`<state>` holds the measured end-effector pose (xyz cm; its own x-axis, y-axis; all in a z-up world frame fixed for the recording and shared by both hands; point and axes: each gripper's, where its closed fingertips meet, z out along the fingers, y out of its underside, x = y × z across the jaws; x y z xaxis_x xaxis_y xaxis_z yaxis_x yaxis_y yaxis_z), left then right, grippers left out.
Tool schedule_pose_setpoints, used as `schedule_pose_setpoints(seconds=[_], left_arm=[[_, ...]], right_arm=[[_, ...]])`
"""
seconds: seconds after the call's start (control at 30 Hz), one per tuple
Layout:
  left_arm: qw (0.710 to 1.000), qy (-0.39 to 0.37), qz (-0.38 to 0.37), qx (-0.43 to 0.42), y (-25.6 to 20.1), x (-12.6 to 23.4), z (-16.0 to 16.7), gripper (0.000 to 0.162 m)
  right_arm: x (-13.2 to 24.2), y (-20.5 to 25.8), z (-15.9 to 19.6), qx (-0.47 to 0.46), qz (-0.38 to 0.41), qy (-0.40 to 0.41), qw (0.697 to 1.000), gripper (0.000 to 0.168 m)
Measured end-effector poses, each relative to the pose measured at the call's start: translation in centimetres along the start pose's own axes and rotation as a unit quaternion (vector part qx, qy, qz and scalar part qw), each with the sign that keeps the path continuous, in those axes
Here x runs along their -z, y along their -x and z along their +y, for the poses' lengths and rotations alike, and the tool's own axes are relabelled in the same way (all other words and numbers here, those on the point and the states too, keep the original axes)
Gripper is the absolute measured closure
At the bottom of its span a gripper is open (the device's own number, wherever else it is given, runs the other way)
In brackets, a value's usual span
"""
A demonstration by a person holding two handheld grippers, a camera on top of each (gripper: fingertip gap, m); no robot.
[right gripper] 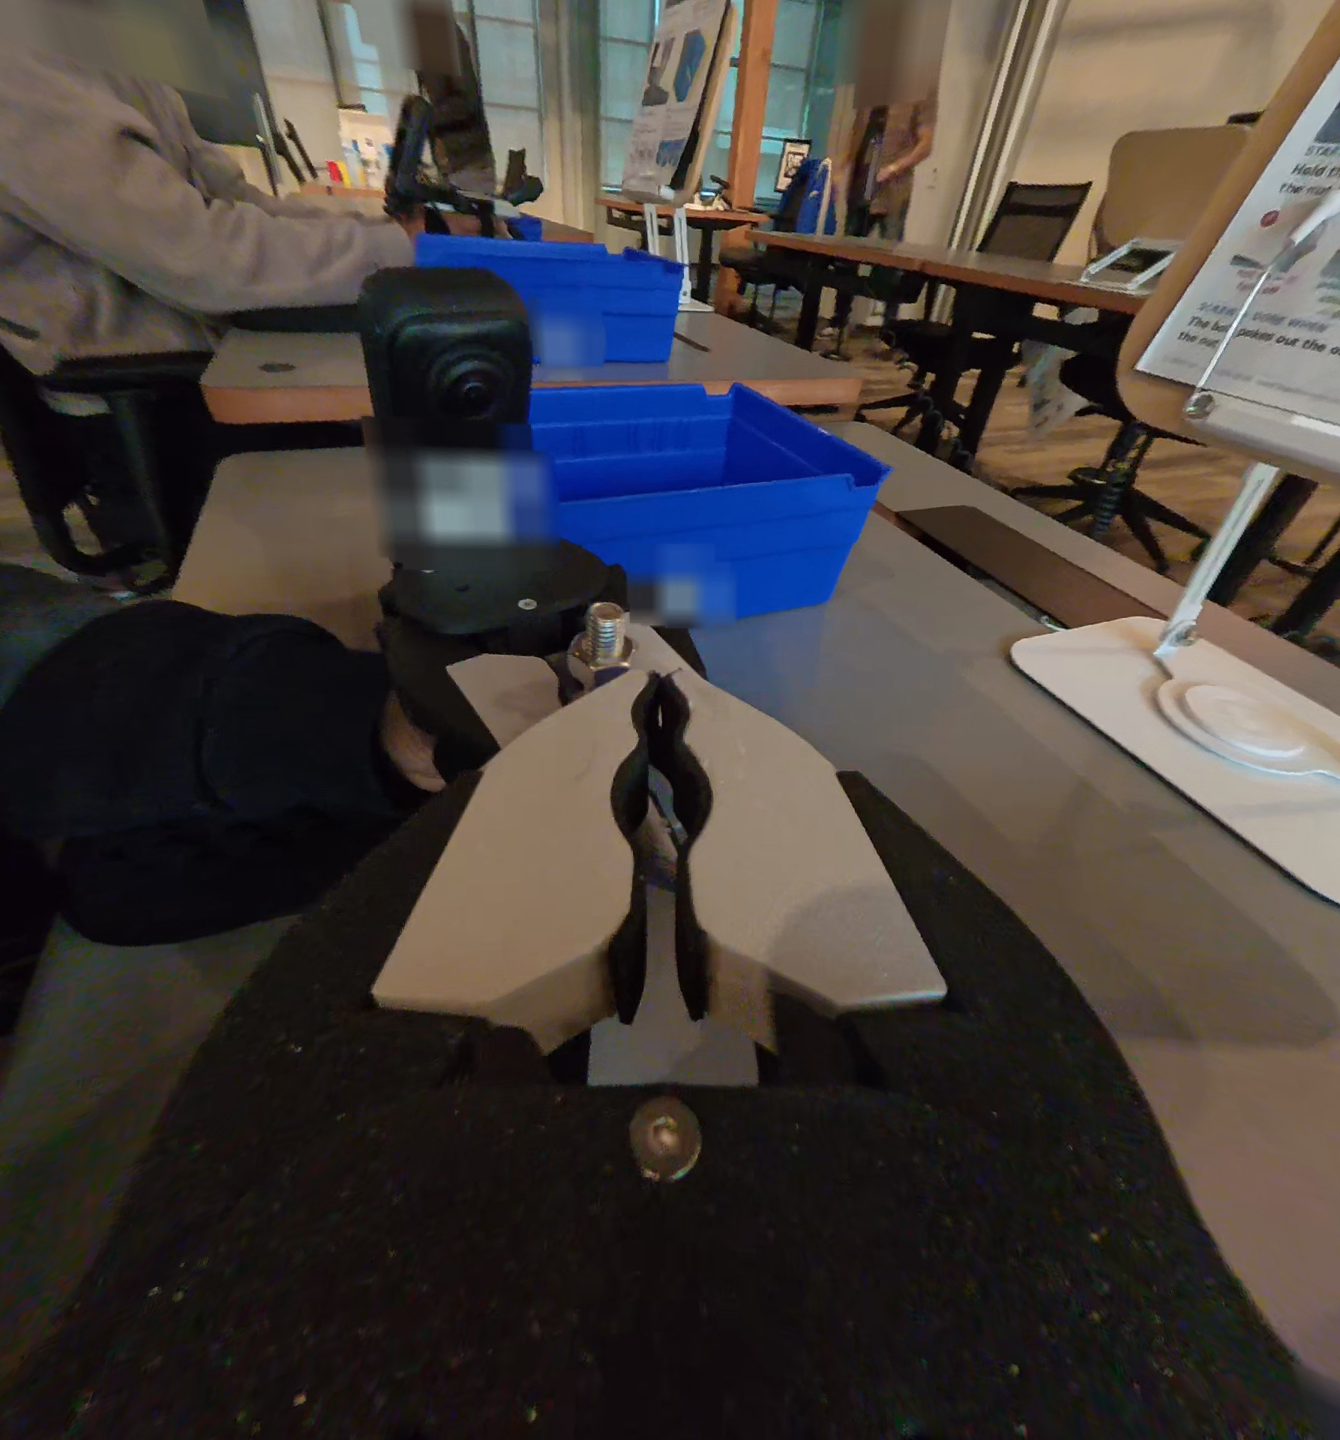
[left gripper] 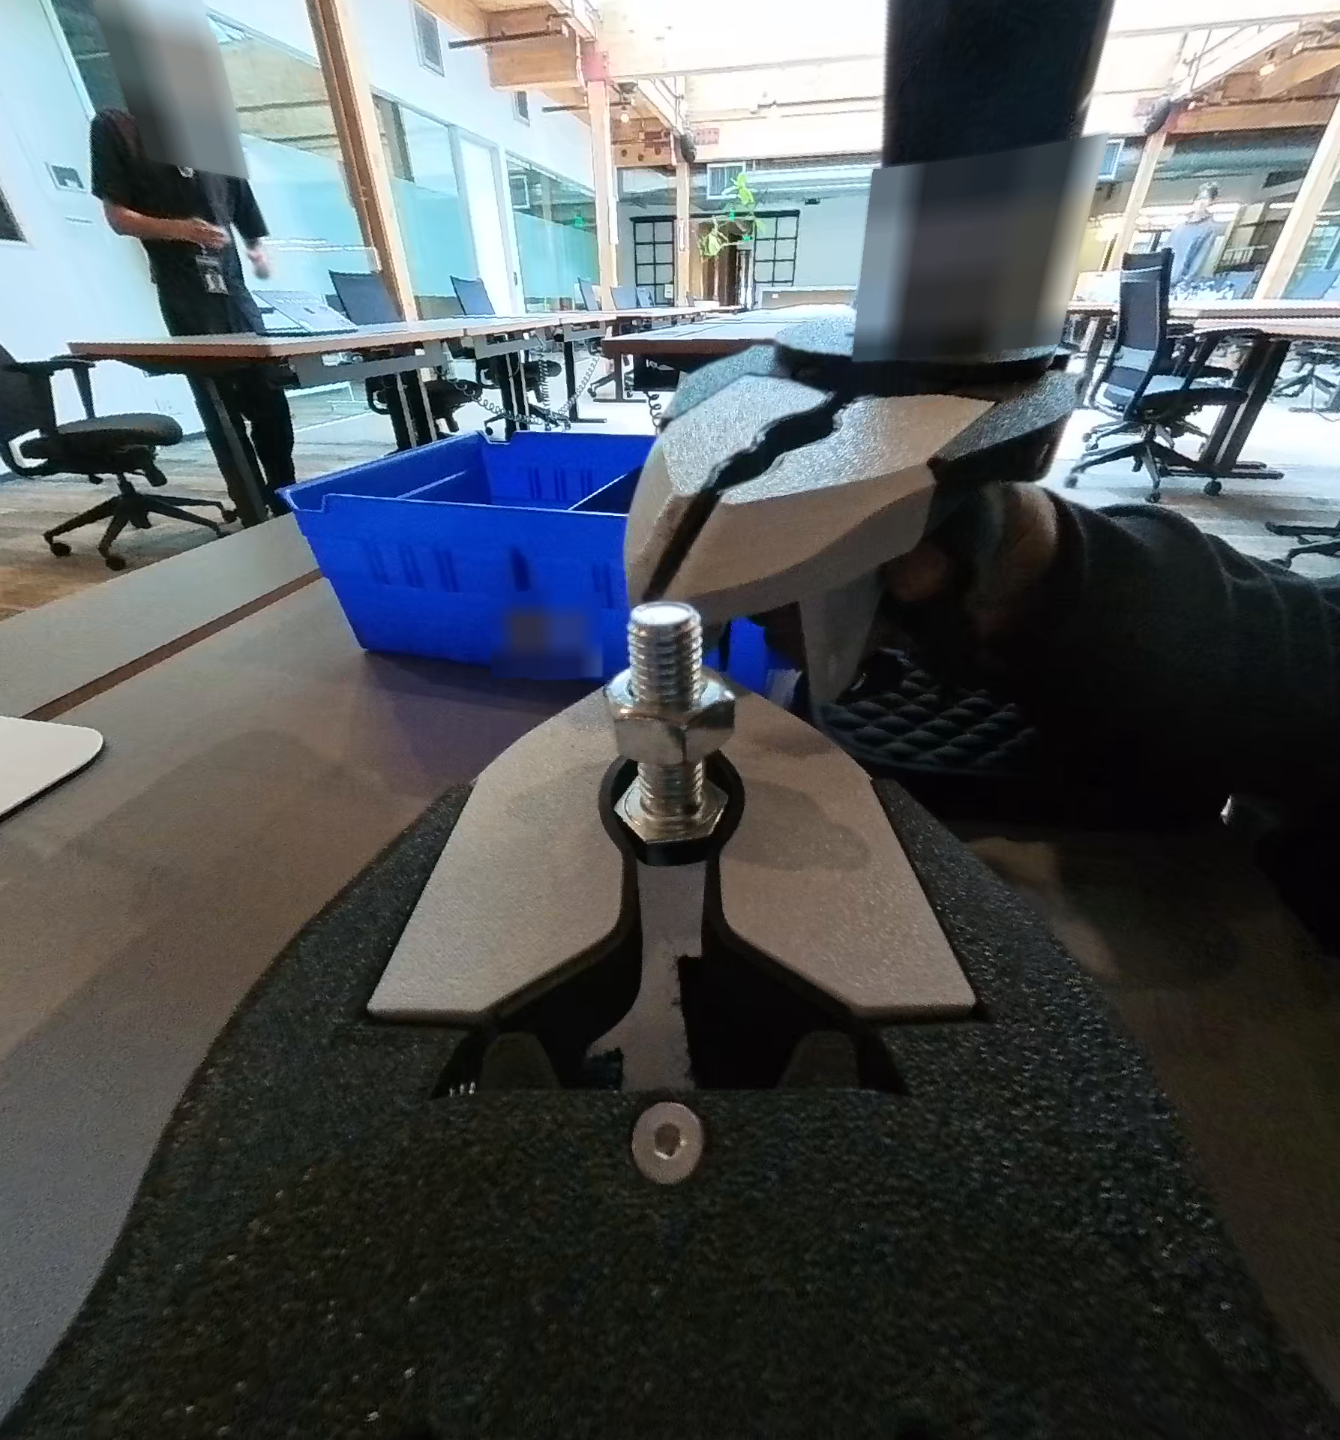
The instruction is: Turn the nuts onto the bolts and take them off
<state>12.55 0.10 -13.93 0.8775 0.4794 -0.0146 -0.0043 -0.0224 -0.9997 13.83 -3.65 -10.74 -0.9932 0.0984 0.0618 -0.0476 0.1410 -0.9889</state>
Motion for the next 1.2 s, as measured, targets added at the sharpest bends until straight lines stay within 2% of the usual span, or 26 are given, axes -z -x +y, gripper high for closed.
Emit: schedule_pose_setpoints(seconds=[0.03,0.1,0.13,0.23,0.53,0.57,0.63,0.67,0.7,0.9,1.03,1.2], left_arm=[[1.000,0.002,0.001,0.000,0.0,0.0,0.0,0.150],[1.000,0.004,0.002,-0.002,-0.1,-0.1,0.1,0.150],[1.000,0.005,0.003,-0.002,-0.2,-0.1,0.2,0.150],[1.000,0.008,0.005,-0.005,-0.3,-0.2,0.3,0.150],[1.000,0.003,0.008,-0.005,-0.4,-0.2,0.1,0.148],[1.000,0.002,0.008,-0.004,-0.4,-0.1,0.0,0.153],[1.000,0.001,0.006,-0.001,-0.2,-0.1,0.0,0.150],[1.000,-0.002,0.006,0.001,-0.2,0.0,-0.1,0.150],[1.000,-0.005,0.007,0.002,-0.2,0.1,-0.2,0.150],[1.000,0.000,0.008,-0.002,-0.3,0.0,0.0,0.150],[1.000,0.001,0.008,-0.002,-0.3,0.0,0.0,0.150],[1.000,0.006,0.010,-0.008,-0.5,-0.2,0.1,0.150]], right_arm=[[-0.2,0.2,0.0,-0.005,-0.008,-0.002,1.000,0.164],[-0.7,0.7,0.1,-0.012,-0.016,0.002,1.000,0.137],[-0.9,0.8,0.2,-0.015,-0.017,0.007,1.000,0.130],[-1.6,1.1,0.4,-0.021,-0.018,0.014,1.000,0.123],[-1.4,0.8,0.6,-0.012,-0.014,0.022,1.000,0.135],[-1.3,0.8,0.6,-0.011,-0.014,0.021,1.000,0.135],[-0.9,0.9,0.6,-0.003,-0.022,0.021,1.000,0.147],[-0.6,0.5,0.5,0.002,-0.009,0.018,1.000,0.163],[-0.2,-0.1,0.2,0.010,0.011,0.006,1.000,0.168],[0.0,0.1,-0.1,-0.008,-0.012,-0.006,1.000,0.168],[-0.9,0.8,-0.1,-0.014,-0.022,-0.004,1.000,0.137],[-1.8,1.1,0.0,-0.016,-0.020,0.006,1.000,0.129]])
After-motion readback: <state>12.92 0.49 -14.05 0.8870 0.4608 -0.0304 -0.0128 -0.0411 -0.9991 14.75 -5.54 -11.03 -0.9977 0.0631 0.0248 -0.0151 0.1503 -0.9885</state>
